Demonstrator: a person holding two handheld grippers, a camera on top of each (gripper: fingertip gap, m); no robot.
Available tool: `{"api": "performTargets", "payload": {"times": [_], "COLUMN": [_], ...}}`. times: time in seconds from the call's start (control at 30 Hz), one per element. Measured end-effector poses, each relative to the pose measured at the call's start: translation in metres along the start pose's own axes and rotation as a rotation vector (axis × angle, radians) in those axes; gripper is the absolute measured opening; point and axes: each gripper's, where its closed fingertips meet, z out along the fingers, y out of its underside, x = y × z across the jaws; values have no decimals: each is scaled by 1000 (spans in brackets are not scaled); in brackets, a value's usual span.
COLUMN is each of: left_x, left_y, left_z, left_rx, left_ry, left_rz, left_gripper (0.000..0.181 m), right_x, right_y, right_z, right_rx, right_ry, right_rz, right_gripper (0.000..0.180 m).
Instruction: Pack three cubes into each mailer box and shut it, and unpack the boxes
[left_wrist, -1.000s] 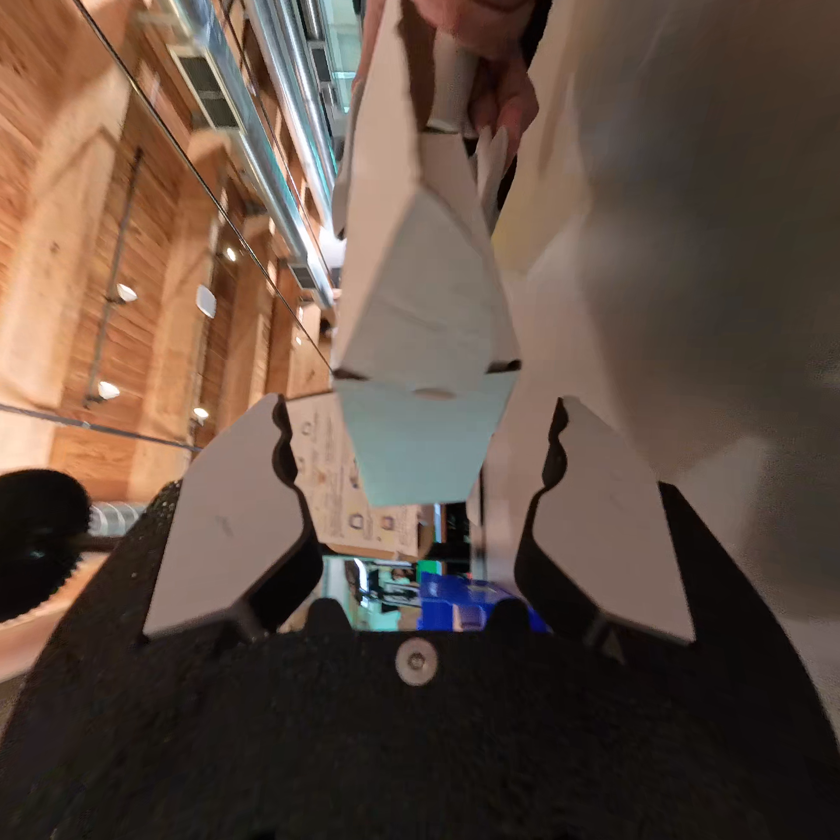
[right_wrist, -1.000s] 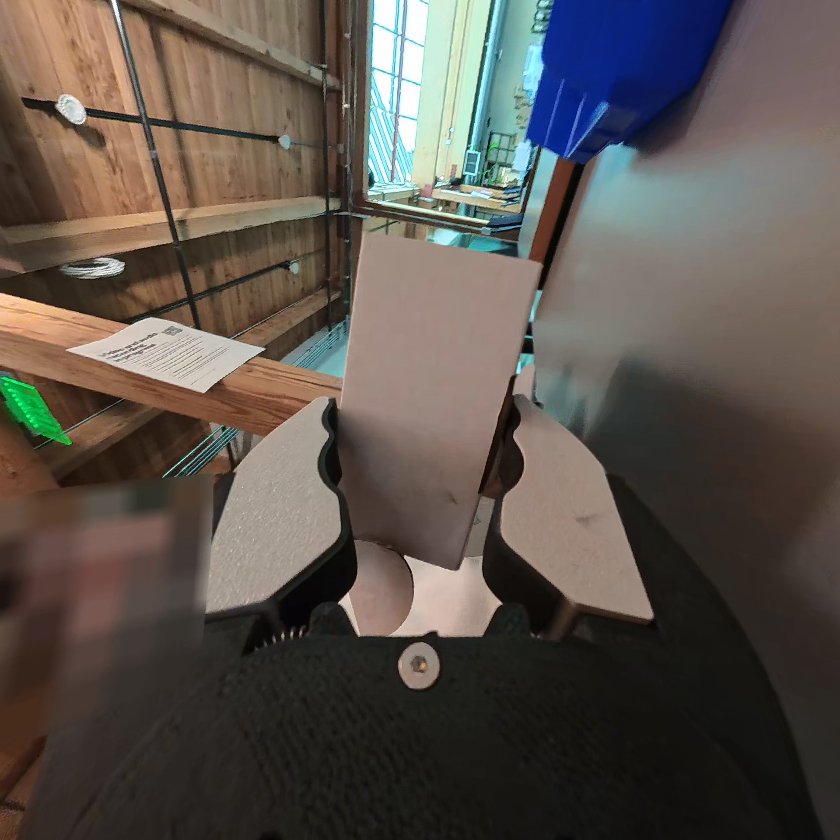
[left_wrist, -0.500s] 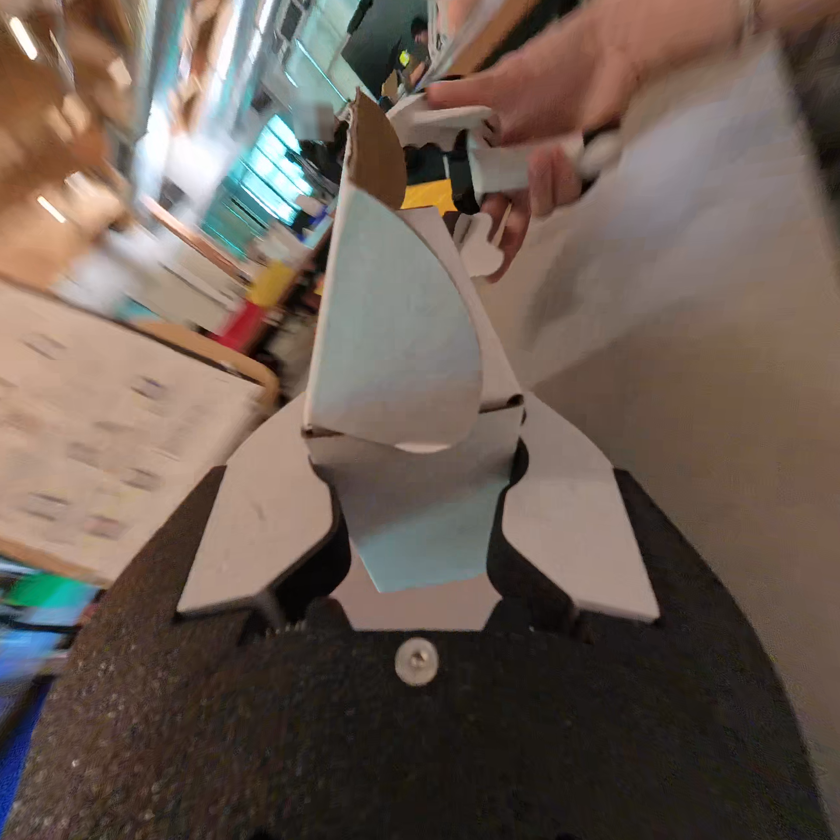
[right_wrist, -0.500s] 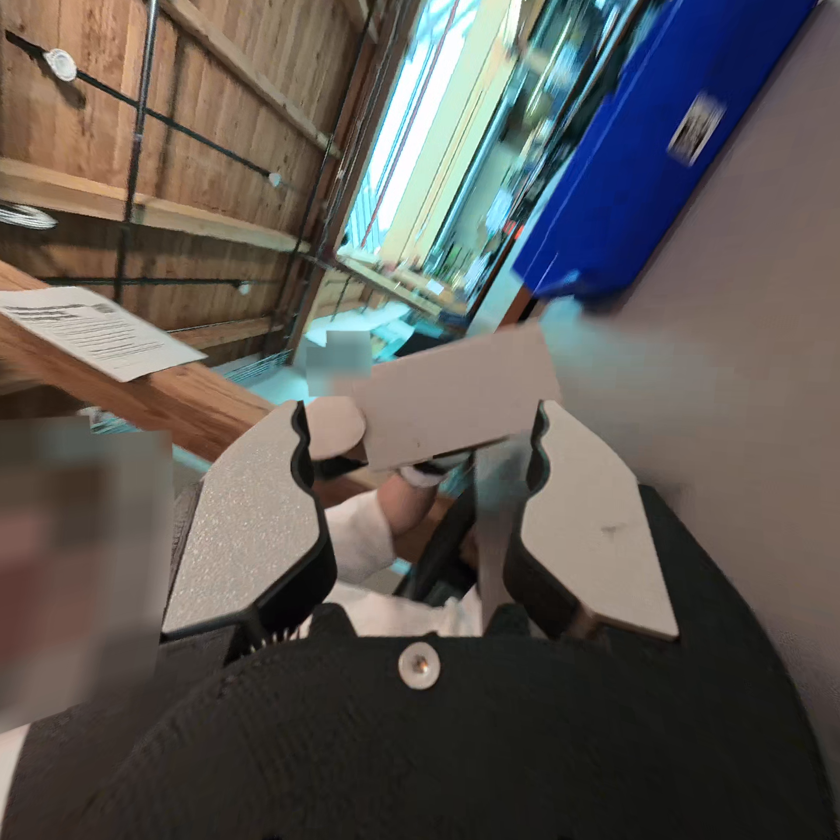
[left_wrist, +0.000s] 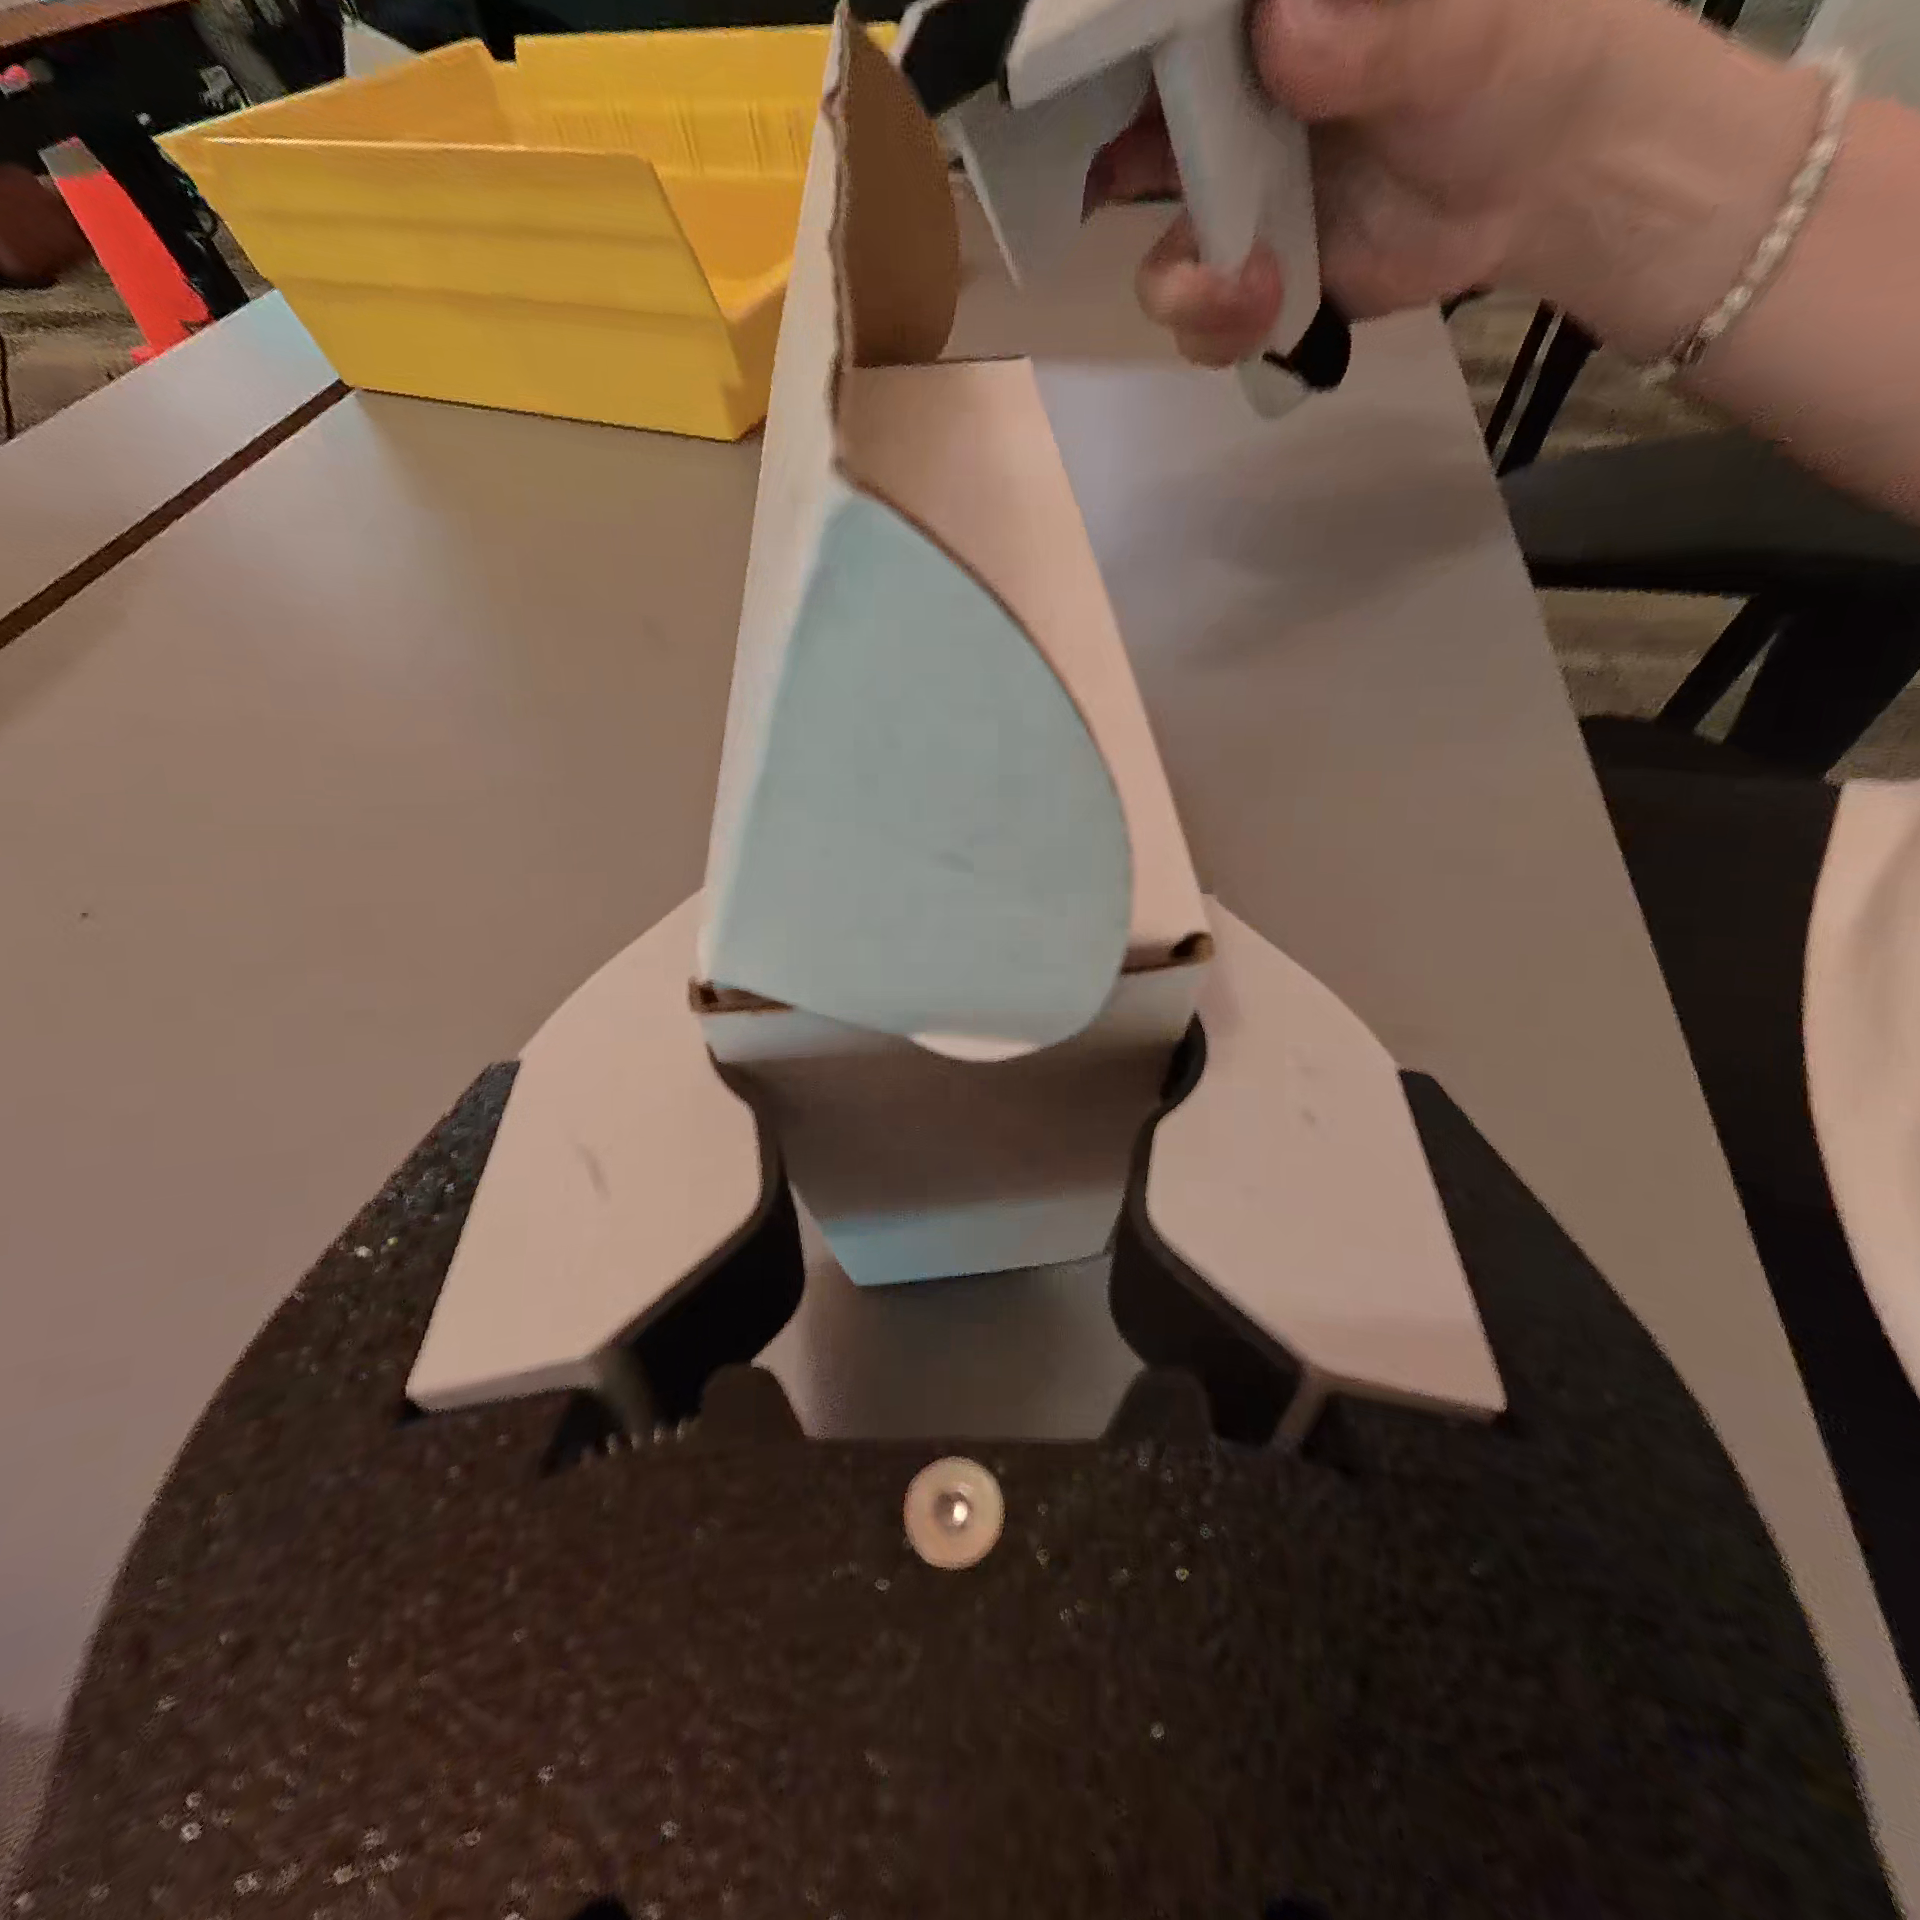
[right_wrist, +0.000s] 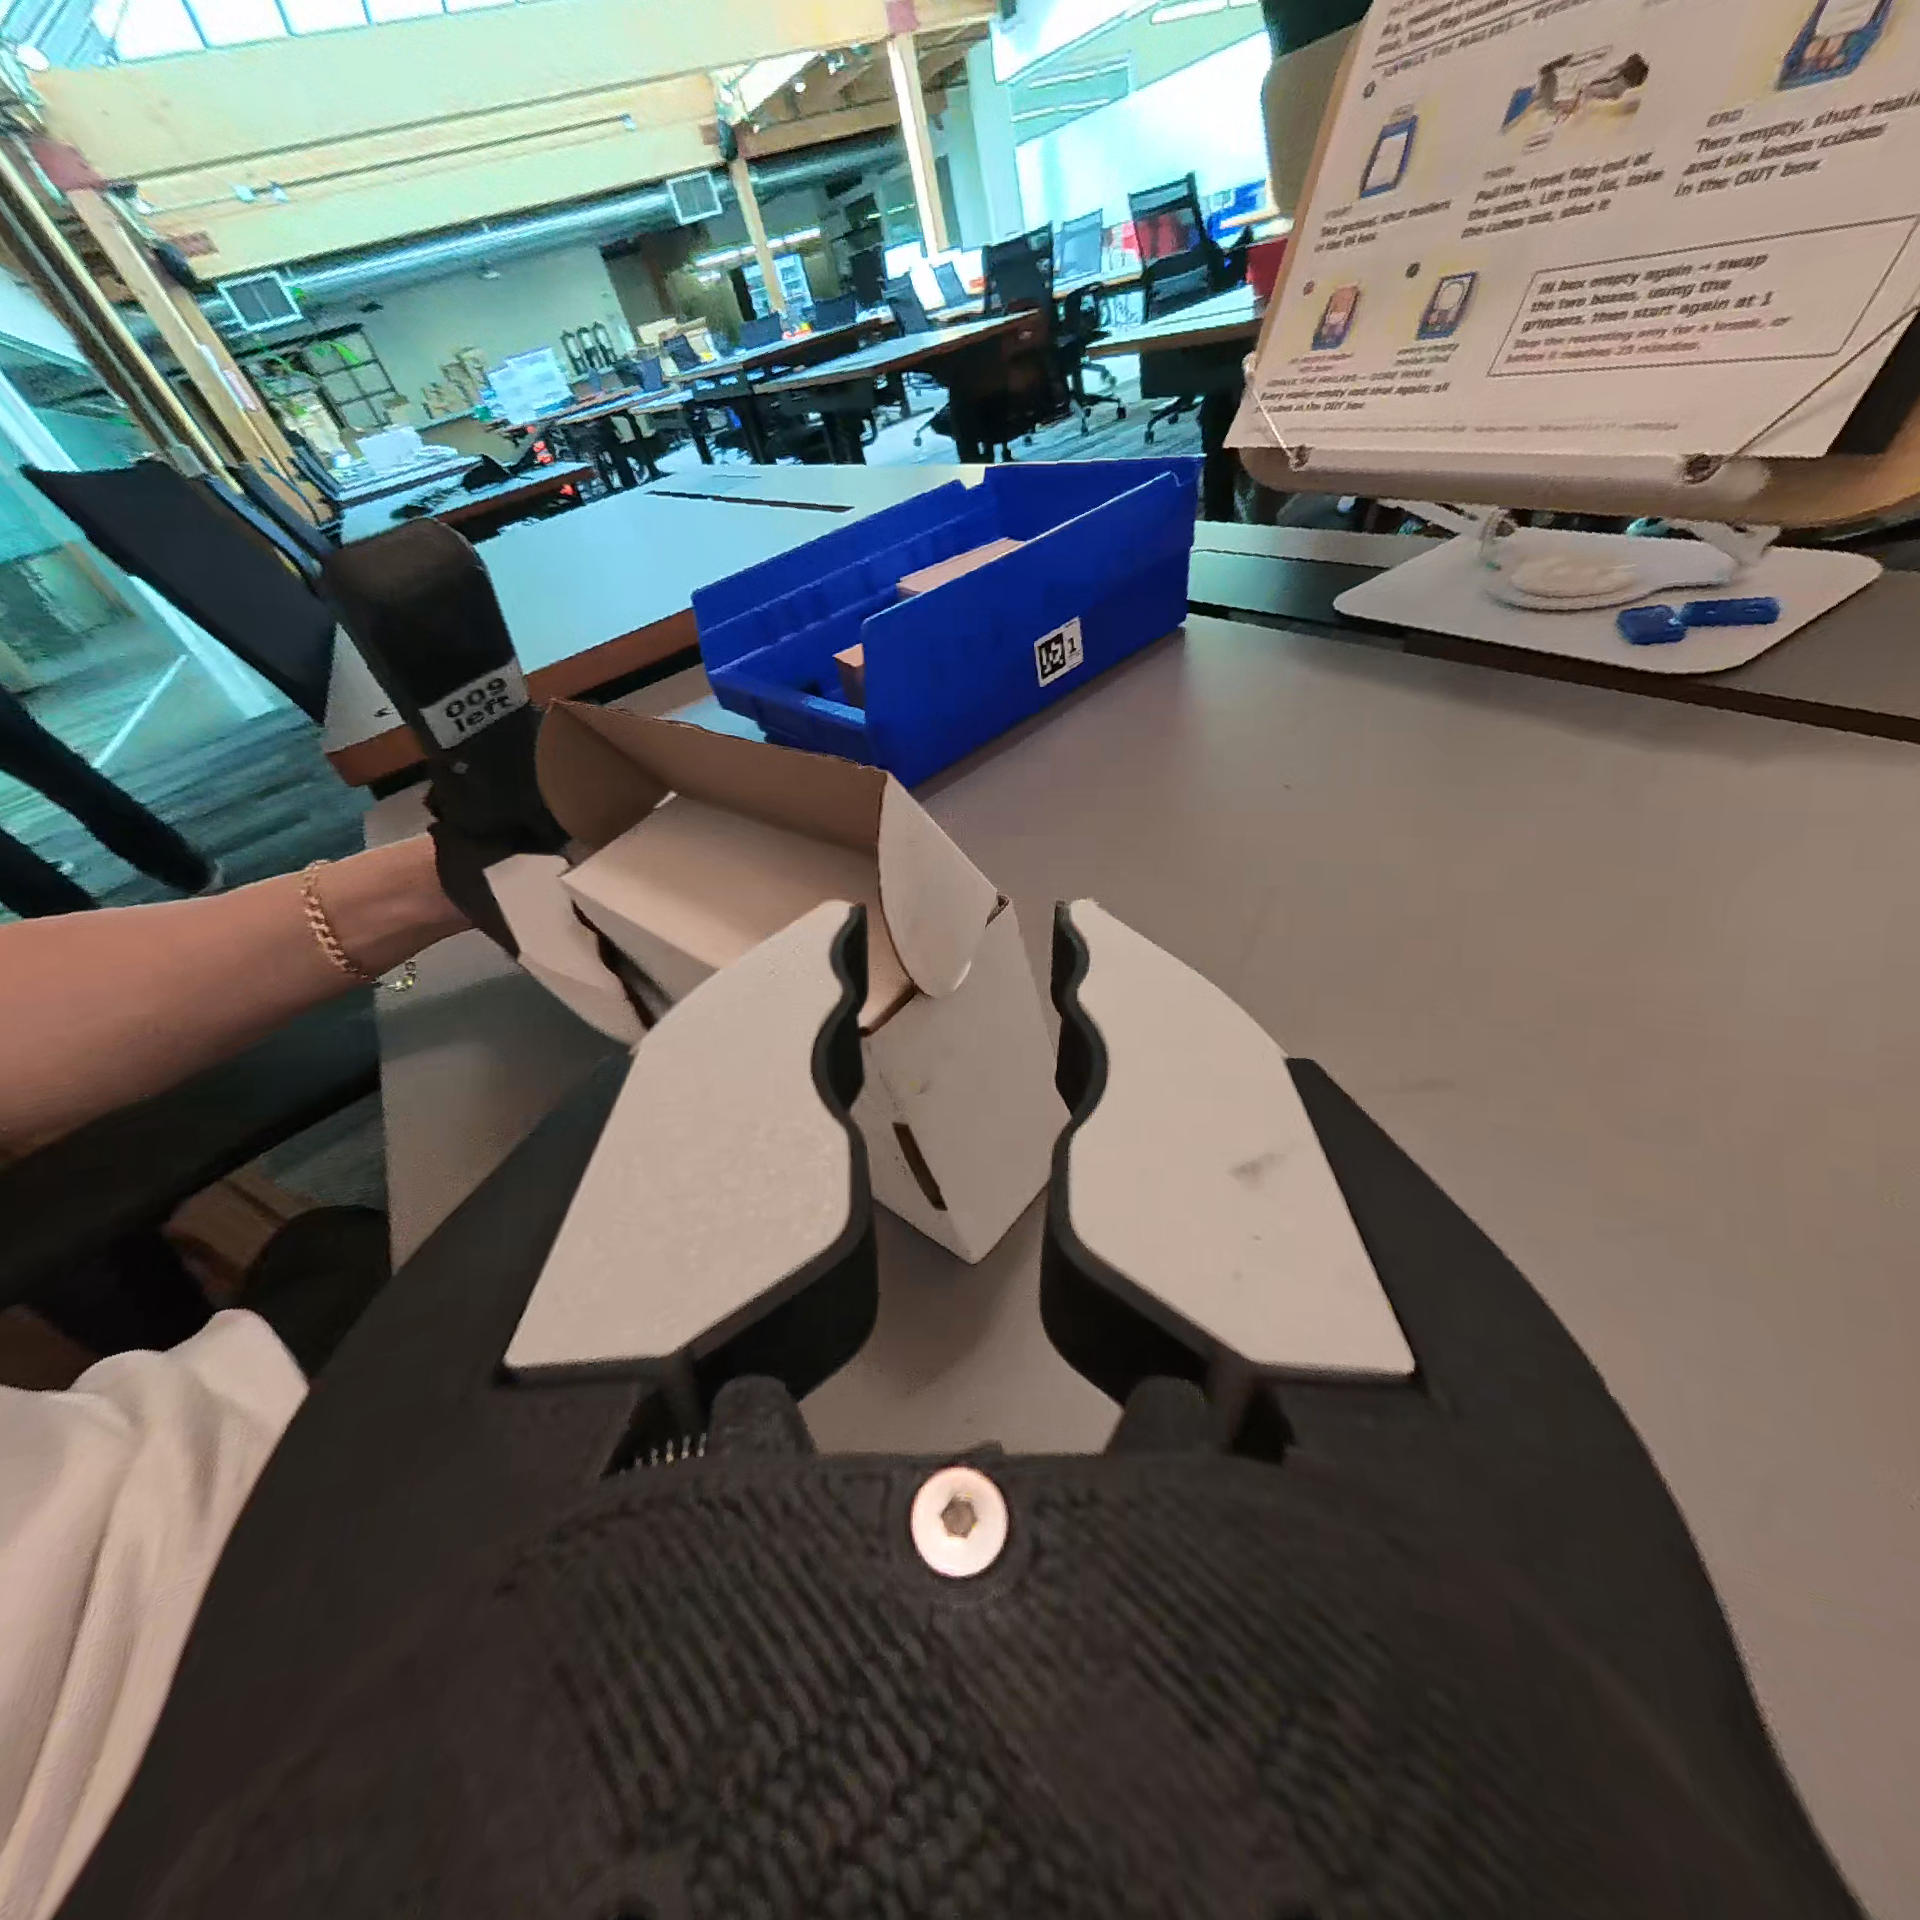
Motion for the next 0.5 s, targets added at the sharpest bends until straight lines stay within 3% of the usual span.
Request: {"api": "performTargets", "payload": {"times": [0.13,0.33,0.5], "left_x": [-1,-2,-2], "left_y": [0,1,1], "left_z": [1,2,2], "left_rx": [-1,-3,-10], "left_ry": [-15,-26,-50], "left_rz": [-20,-22,-21], "left_gripper": [73,73,73], "right_x": [-10,-2,4], "right_y": [9,18,7], "right_z": [13,28,28], "right_rx": [-42,-131,-94], "right_ry": [-32,97,161], "right_rz": [-46,-218,-185], "right_gripper": [40,7,2]}}
